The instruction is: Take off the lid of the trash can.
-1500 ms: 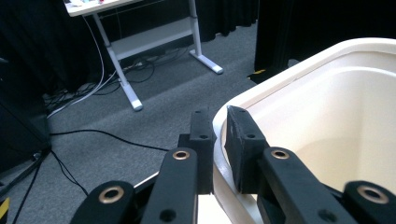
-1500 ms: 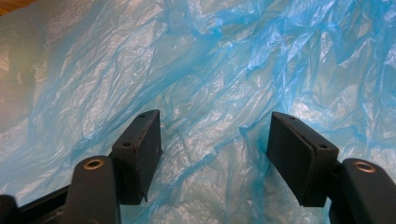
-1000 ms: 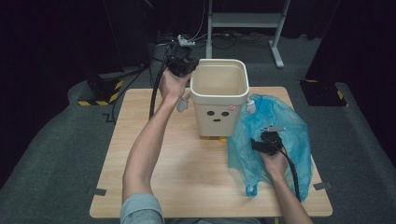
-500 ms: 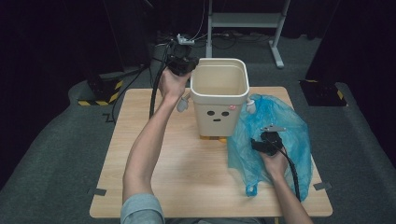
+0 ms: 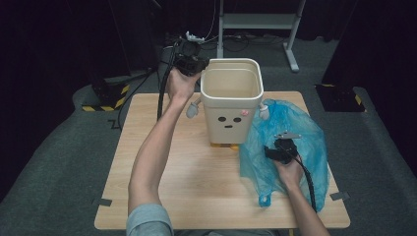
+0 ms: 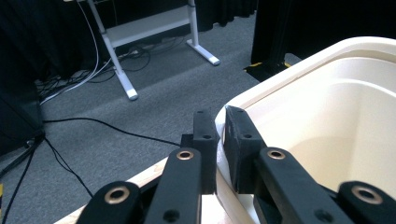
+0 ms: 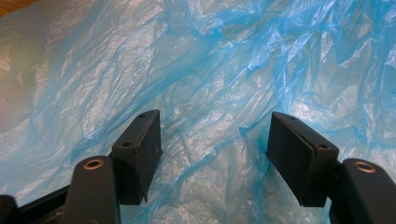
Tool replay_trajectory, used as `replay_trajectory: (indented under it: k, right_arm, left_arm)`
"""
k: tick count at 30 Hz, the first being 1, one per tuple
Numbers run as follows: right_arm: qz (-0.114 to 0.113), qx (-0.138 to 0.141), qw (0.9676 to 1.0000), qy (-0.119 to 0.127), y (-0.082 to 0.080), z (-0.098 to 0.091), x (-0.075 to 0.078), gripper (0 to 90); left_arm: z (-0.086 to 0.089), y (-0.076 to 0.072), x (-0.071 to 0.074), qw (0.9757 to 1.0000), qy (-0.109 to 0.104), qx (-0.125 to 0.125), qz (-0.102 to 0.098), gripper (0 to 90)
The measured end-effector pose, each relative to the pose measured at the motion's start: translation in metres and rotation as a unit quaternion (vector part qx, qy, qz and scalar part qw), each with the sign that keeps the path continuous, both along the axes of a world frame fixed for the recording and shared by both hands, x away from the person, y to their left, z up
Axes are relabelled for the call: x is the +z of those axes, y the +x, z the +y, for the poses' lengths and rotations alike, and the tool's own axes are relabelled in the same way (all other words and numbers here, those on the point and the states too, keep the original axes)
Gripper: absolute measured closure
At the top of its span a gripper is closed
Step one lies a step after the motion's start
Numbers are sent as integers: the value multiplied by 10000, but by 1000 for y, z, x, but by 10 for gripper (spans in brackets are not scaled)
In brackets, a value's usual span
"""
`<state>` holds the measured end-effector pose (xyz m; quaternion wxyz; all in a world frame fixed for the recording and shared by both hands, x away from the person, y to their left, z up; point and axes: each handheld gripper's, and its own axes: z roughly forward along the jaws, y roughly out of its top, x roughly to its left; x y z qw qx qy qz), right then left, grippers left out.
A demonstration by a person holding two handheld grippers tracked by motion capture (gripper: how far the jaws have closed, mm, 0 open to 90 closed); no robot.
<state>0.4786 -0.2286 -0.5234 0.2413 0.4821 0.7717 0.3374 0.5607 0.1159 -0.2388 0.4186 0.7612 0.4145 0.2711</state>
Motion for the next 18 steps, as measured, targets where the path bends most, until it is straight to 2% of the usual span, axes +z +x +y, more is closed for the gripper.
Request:
replay_trajectory:
  k: [18]
  right_arm:
    - [-27,29,10000,-11,0,0,0,353]
  left_arm:
    - [1,1,8,9999,-48,-22,96,831]
